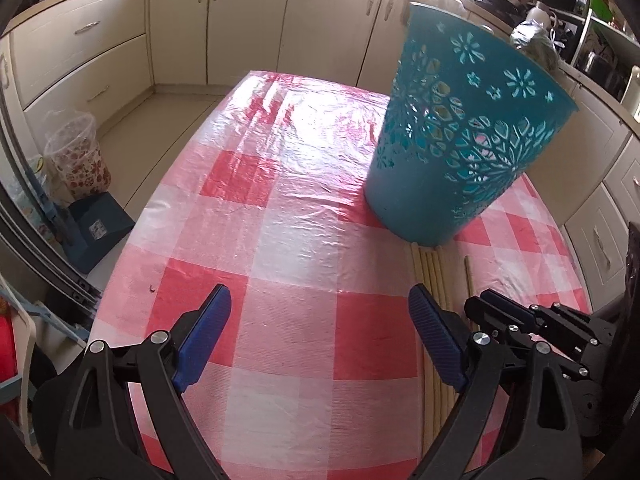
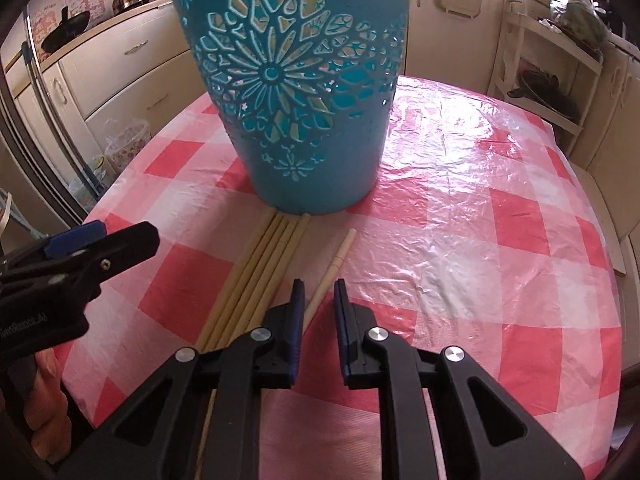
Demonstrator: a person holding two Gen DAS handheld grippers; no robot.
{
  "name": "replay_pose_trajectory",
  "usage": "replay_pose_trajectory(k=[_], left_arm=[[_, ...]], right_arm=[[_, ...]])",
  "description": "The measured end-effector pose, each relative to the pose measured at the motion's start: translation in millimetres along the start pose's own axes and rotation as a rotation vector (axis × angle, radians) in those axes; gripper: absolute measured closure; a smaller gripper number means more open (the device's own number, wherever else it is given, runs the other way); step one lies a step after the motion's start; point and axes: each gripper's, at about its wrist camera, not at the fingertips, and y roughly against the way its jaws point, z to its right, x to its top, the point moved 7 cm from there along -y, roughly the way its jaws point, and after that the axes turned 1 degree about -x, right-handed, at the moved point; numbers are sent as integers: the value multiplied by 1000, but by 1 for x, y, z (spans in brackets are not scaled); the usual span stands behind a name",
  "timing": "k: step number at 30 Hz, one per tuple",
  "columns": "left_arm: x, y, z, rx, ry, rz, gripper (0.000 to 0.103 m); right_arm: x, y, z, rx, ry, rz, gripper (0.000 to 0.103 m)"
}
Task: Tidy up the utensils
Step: 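Bring the right tool back down to the chopsticks on the table, then close the left tool on another wooden chopstick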
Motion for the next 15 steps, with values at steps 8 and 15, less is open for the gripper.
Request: replay_pose_trajectory(k=[8,15], left_arm=[[1,-25,26,80,-116,-62,17],[4,-33,37,123,-155,-75,17]], right_arm=[[-14,9,31,71,-40,1,89],[-16,11,34,126,-91,1,88]])
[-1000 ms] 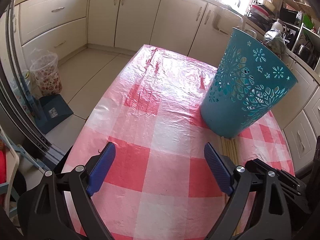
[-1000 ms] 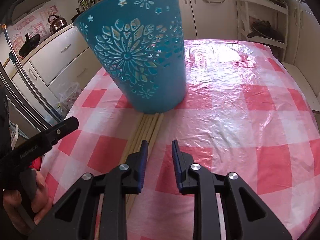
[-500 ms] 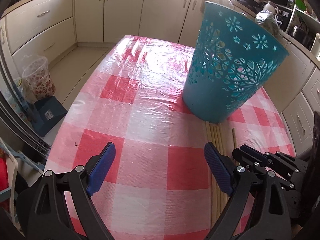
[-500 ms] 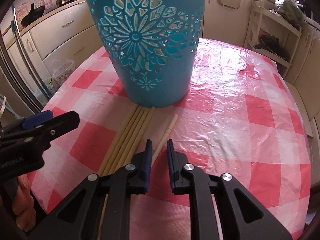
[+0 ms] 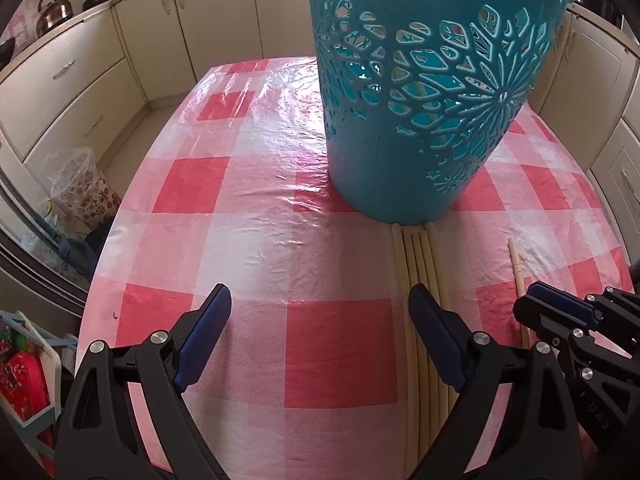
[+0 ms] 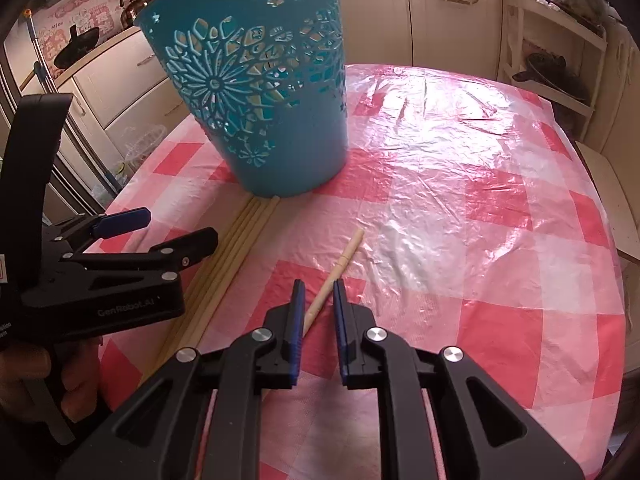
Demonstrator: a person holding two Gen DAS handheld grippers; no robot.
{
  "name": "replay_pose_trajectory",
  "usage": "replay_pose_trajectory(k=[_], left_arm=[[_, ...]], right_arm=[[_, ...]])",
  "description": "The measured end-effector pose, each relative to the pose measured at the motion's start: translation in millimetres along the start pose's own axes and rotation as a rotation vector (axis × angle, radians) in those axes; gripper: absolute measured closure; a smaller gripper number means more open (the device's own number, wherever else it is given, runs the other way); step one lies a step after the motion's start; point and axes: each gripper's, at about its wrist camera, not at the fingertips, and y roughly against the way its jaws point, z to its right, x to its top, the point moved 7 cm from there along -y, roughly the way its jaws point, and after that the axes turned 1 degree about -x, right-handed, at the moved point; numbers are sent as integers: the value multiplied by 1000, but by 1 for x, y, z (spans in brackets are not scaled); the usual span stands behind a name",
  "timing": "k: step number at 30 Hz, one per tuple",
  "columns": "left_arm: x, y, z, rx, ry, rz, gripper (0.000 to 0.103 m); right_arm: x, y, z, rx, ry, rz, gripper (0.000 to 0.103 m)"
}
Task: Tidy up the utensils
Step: 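Close the left tool on another wooden chopstick, then lift the chopstick with the left tool above the teal basket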
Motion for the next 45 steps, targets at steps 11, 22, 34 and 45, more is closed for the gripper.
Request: replay_pose_trajectory(k=[11,22,34,45], left_arm=[[8,-7,10,27,2,-9,24],[10,-3,24,-80,-28,-1,98],[8,-2,25,-58,-76,-25,98],[-3,24,23,-96,-80,-8,98]], right_arm=[[-4,6,9,28,-40,-7,87],[-1,6,10,7,-53,-4,82],[2,3,7,-18,-37,21,75],[3,0,1,-33,1,30,66]])
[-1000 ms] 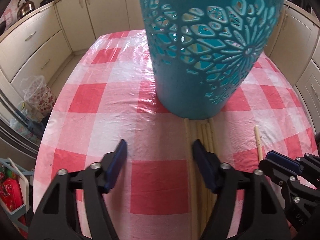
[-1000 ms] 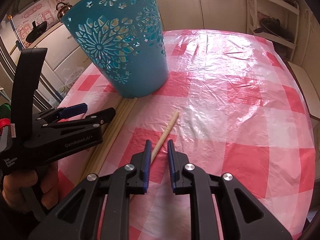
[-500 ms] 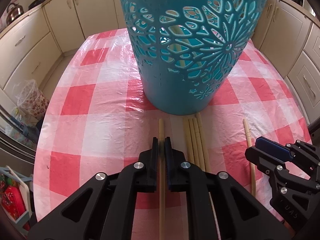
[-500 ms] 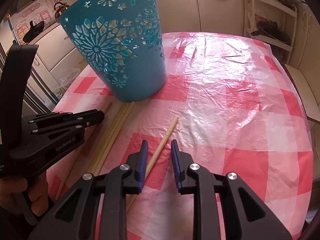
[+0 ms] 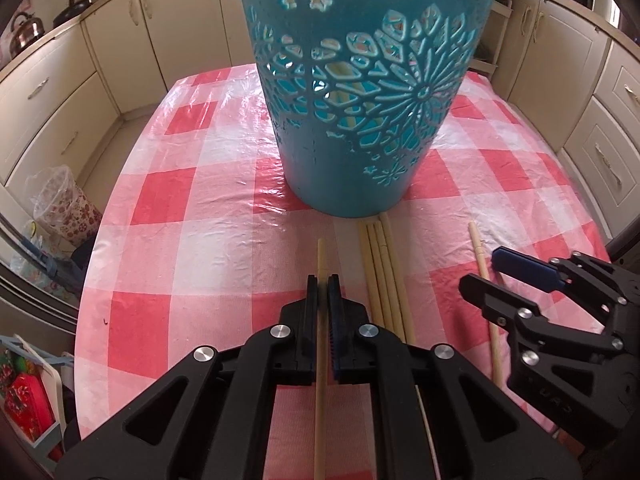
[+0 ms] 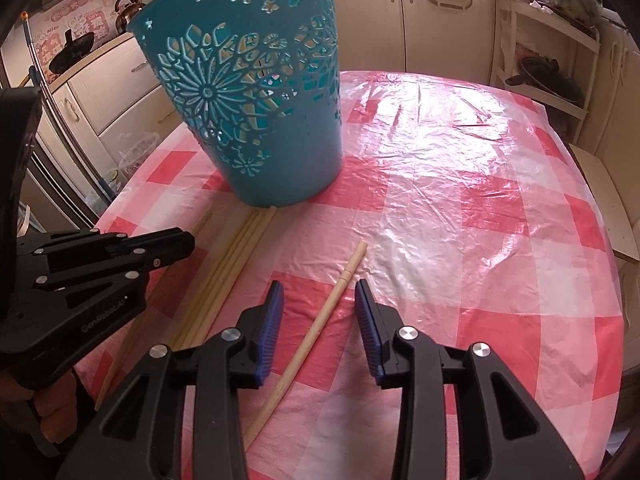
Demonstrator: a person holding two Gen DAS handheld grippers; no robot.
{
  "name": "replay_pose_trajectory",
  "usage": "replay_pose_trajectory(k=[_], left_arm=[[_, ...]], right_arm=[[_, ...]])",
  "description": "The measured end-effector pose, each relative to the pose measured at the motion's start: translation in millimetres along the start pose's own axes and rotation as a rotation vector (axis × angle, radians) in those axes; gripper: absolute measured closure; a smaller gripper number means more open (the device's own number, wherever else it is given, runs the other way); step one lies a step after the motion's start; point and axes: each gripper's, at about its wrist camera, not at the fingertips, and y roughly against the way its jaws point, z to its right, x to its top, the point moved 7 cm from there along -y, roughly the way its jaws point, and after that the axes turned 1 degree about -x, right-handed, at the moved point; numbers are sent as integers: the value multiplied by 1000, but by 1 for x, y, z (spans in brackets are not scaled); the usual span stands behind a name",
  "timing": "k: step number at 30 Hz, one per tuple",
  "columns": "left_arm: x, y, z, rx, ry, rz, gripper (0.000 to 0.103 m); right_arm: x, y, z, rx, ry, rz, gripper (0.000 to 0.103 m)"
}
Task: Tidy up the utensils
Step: 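Lift the chopstick with the left tool above the teal basket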
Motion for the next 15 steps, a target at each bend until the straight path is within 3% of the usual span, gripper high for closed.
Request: replay_pose_trajectory(k=[8,15], left_arm=[[15,83,-7,-202,55,96,98],[85,174,-6,-274,70,335,98]], right_arm=[[0,1,-1,3,0,1,65],[0,1,-2,7,-6,3,65]])
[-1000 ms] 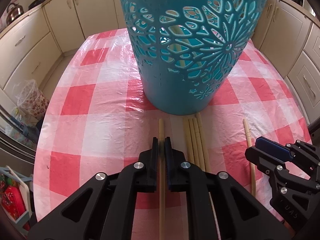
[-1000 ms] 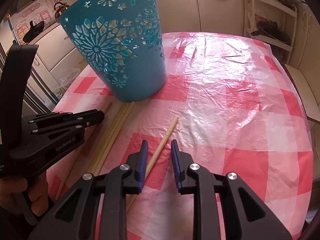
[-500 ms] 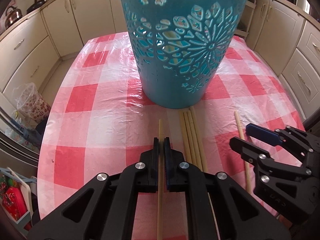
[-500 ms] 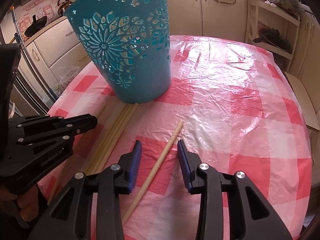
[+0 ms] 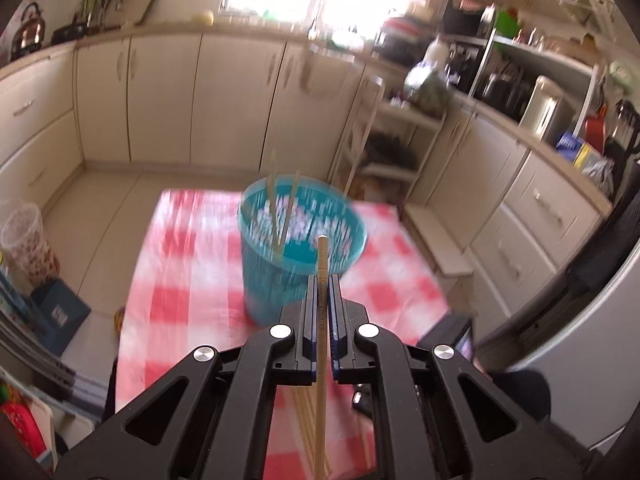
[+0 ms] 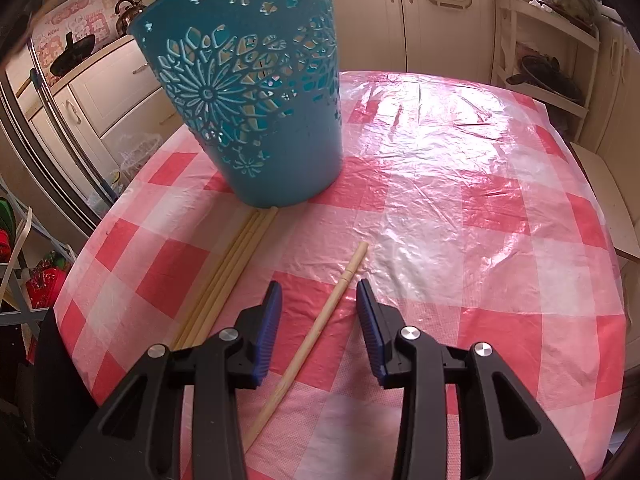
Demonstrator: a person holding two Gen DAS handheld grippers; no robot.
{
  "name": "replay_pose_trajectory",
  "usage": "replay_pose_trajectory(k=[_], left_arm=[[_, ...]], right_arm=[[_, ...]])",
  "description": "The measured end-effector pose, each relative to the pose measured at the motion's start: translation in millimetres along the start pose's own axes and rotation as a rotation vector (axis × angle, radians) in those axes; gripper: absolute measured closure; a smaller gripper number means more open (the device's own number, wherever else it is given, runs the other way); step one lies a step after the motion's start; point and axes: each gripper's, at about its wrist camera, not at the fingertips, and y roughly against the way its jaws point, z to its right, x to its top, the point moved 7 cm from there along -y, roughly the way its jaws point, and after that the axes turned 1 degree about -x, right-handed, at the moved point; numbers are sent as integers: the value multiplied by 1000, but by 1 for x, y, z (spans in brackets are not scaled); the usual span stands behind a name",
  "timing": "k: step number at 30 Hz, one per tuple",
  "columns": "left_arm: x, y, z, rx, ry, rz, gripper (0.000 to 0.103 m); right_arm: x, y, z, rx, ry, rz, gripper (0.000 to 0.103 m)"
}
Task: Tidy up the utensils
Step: 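Lift the chopstick with the left tool above the teal basket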
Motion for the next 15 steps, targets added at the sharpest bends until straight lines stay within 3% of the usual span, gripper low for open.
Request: replay_pose_trajectory(k=[7,11,15], left_arm=[[83,-11,7,23,25,216,98],[120,-28,-2,75,53,365,98],[137,-55,-13,136,74,414,98]], right_arm=[[0,1,4,13,-14,2,65],[0,1,6,24,-21,3,64],[0,2,5,28,-13,2,62]])
